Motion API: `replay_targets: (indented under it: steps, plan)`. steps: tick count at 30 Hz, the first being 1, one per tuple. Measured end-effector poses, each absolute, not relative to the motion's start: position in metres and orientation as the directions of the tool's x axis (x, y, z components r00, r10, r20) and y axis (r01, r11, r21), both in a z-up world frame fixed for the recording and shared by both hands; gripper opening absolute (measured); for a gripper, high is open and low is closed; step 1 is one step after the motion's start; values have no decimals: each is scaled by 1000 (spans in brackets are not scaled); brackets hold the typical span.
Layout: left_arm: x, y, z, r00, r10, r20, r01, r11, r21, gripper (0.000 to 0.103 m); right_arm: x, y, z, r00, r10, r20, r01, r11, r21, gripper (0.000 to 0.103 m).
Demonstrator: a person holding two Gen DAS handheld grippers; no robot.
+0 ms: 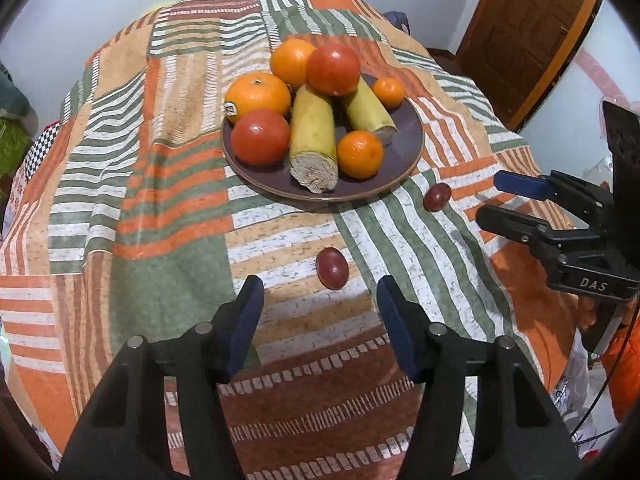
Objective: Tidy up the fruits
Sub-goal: 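Grasp a dark red date with the left tool while the right tool grasps another date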
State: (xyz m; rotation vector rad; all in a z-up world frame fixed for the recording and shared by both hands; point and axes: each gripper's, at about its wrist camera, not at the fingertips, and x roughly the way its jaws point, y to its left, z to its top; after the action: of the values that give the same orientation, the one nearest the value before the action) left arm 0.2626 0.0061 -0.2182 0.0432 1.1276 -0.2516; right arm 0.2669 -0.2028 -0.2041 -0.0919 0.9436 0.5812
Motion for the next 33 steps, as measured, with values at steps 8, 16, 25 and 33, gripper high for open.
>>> replay_targets:
  steps: [8, 16, 25, 33]
  plan:
    - [278, -10, -239, 348, -193, -917, 252, 962, -107, 39, 272, -198, -215, 415, 444, -794, -519, 833, 194, 43]
    - [283, -9, -250, 344, -173, -923, 253, 964, -86, 19, 281, -187, -229, 399, 439, -805, -525, 829, 191, 41]
    - [281, -5, -248, 365, -177, -914, 251, 964, -87, 19, 282, -174, -227, 421, 422, -803, -547, 824, 146, 28]
    - [282, 4, -228, 410, -185, -893, 239, 967, -91, 19, 279, -182, -210, 459, 427, -779, -541, 830, 136, 27]
